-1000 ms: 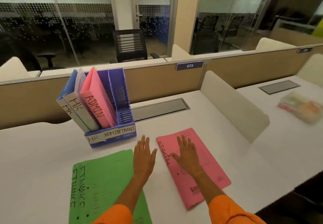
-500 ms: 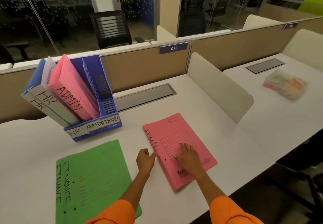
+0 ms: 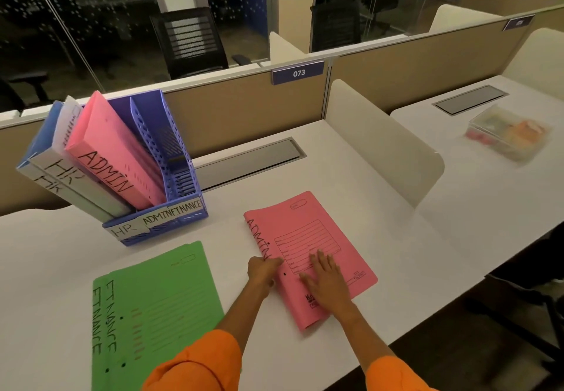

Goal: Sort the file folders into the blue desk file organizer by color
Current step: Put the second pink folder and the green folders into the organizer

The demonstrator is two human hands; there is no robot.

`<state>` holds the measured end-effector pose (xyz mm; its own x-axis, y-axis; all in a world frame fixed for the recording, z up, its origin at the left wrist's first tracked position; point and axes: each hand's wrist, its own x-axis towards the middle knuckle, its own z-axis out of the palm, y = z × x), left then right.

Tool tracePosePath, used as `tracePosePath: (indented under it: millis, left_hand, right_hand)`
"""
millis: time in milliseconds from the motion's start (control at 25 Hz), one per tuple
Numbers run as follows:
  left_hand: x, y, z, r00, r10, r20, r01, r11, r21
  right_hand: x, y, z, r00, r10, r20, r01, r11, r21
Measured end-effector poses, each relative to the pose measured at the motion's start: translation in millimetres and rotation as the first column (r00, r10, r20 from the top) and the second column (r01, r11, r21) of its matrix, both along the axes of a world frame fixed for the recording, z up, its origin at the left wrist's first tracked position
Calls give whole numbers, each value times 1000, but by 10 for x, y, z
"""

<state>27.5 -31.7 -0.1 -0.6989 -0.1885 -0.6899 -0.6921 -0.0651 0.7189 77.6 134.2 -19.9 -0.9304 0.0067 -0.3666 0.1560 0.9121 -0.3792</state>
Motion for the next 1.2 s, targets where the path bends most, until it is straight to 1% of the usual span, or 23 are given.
tracePosePath:
  millis: [80, 200, 320, 400, 480, 600, 640, 680, 720, 760, 800, 840, 880, 920, 960, 1000, 1080, 1200]
  left_hand:
    - [-30, 85, 43, 999, -24, -46, 25, 999, 29]
    - [-58, 235, 133, 990, -68, -120, 70, 998, 5]
    - [-70, 317, 204, 981, -72, -178, 78, 997, 25]
    - [-83, 314, 234, 973, -59, -224, 73, 996, 56]
    - [-90, 279, 308, 959, -38, -282, 66, 994, 90]
    - [-109, 166, 494, 918, 0, -397, 40, 995, 94]
    - [-106, 110, 563, 899, 14, -437, 28, 996, 89]
    - [-102, 38, 646, 879, 29, -477, 13, 996, 85]
    - [-96, -31, 728, 858, 41, -513, 2, 997, 82]
    - [-85, -98, 812, 837, 50, -545, -8, 997, 80]
    - [-69, -170, 892, 819, 55, -572, -14, 997, 77]
    - [-46, -237, 970, 803, 58, -593, -21, 997, 69]
    - [-18, -323, 1046, 789, 60, -612, -30, 998, 59]
    - [12, -401, 1112, 779, 54, -625, -34, 998, 44]
    - [42, -480, 1172, 772, 42, -635, -34, 999, 25]
    - [68, -566, 1226, 770, 28, -638, -35, 999, 2]
    - [108, -745, 1335, 777, 0, -630, -56, 996, -70]
    - [126, -1045, 1505, 776, 33, -630, -183, 968, -174]
  right_hand:
    - [-2, 21, -24, 1000, -7, -5, 7, 1000, -27]
    - [12, 49, -61, 999, -29, -27, 27, 997, -66]
    - [-14, 55, -43, 994, -90, -61, 84, 992, -96]
    - [-64, 55, -1, 979, -162, -128, 147, 982, -118]
    - [-135, 55, 68, 944, -261, -200, 233, 960, -154]
    - [-253, 21, 202, 854, -458, -248, 390, 877, -279]
    - [-289, -5, 237, 810, -535, -238, 447, 828, -339]
    - [-332, -56, 278, 762, -617, -196, 509, 759, -407]
    - [-379, -116, 315, 705, -700, -114, 577, 660, -481]
    - [-426, -183, 350, 641, -768, 11, 637, 524, -565]
    - [-467, -261, 376, 584, -794, 169, 667, 350, -658]
    - [-504, -336, 400, 550, -764, 336, 657, 147, -740]
    - [-540, -421, 438, 552, -689, 470, 620, -37, -783]
    - [-568, -493, 469, 571, -614, 545, 583, -164, -796]
    - [-604, -558, 474, 591, -562, 578, 555, -237, -798]
    - [-640, -643, 499, 604, -533, 593, 537, -277, -796]
    - [-703, -841, 588, 623, -511, 592, 518, -298, -802]
    - [-820, -1160, 687, 654, -459, 601, 503, -330, -799]
